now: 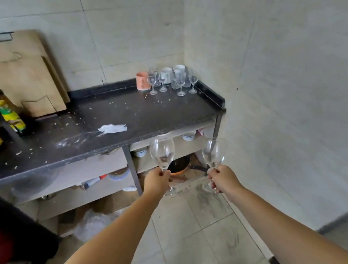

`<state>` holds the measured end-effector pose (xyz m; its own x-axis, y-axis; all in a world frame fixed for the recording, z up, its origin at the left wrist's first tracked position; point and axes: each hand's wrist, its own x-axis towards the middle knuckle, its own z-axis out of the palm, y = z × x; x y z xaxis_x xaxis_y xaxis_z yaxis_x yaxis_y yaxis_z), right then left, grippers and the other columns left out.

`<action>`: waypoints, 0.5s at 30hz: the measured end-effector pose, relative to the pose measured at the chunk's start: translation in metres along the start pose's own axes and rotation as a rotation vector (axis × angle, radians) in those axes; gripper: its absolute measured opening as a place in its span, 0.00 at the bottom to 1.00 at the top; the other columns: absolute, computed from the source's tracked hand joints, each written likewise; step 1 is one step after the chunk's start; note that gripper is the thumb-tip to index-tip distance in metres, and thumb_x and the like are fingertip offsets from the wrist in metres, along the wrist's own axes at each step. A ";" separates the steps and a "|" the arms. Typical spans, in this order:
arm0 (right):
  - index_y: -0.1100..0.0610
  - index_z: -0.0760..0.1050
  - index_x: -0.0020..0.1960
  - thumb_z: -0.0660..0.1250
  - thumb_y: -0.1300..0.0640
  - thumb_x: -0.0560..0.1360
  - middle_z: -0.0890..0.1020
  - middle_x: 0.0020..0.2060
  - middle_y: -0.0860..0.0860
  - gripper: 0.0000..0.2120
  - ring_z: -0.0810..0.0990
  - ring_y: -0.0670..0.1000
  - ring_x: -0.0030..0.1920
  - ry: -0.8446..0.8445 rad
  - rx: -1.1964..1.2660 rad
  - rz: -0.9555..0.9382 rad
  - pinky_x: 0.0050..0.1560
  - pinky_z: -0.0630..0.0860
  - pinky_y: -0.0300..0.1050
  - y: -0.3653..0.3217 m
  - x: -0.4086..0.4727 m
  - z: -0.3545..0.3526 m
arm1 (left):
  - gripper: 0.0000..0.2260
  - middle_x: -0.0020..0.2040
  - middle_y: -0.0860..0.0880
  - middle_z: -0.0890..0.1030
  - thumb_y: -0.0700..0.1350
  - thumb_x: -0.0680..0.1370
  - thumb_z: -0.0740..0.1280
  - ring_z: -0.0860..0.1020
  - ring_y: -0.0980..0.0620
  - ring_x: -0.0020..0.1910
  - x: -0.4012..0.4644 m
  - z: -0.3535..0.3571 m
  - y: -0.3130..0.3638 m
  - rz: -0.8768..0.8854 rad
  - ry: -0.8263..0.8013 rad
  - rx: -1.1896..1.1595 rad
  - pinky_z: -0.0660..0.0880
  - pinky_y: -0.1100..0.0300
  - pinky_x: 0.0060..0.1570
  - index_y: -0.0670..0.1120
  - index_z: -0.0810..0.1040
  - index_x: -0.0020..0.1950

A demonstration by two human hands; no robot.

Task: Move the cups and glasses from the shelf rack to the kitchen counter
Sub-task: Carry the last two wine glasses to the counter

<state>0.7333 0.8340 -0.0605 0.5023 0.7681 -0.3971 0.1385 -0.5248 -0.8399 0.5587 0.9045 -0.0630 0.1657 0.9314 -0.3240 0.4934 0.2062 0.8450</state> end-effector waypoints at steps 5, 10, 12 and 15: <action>0.60 0.73 0.47 0.58 0.57 0.78 0.76 0.35 0.52 0.08 0.73 0.48 0.28 0.011 -0.039 0.000 0.26 0.67 0.41 -0.047 0.083 0.017 | 0.09 0.34 0.48 0.77 0.40 0.80 0.60 0.72 0.54 0.27 0.091 -0.009 0.036 0.004 -0.003 -0.014 0.66 0.70 0.19 0.40 0.73 0.40; 0.59 0.71 0.47 0.56 0.58 0.79 0.74 0.35 0.51 0.07 0.72 0.49 0.28 -0.028 -0.045 -0.002 0.26 0.65 0.41 -0.088 0.169 0.027 | 0.06 0.39 0.46 0.79 0.39 0.80 0.60 0.72 0.53 0.27 0.179 -0.005 0.060 -0.016 -0.016 -0.024 0.69 0.67 0.24 0.39 0.74 0.46; 0.59 0.72 0.46 0.56 0.58 0.78 0.75 0.35 0.52 0.08 0.73 0.49 0.29 -0.040 -0.067 -0.005 0.28 0.66 0.42 -0.106 0.206 0.028 | 0.07 0.37 0.47 0.78 0.39 0.80 0.60 0.72 0.52 0.25 0.214 -0.005 0.072 -0.009 0.012 -0.028 0.69 0.67 0.23 0.39 0.74 0.44; 0.59 0.72 0.46 0.56 0.60 0.78 0.75 0.36 0.52 0.07 0.73 0.49 0.29 -0.065 -0.088 -0.012 0.27 0.66 0.40 -0.131 0.256 0.029 | 0.09 0.34 0.46 0.78 0.39 0.79 0.61 0.72 0.52 0.27 0.267 -0.004 0.089 -0.048 0.067 -0.048 0.71 0.64 0.27 0.40 0.75 0.40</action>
<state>0.8188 1.1103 -0.0627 0.4437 0.7955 -0.4127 0.2203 -0.5433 -0.8101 0.6429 1.1725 -0.0728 0.0844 0.9379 -0.3364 0.4578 0.2634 0.8492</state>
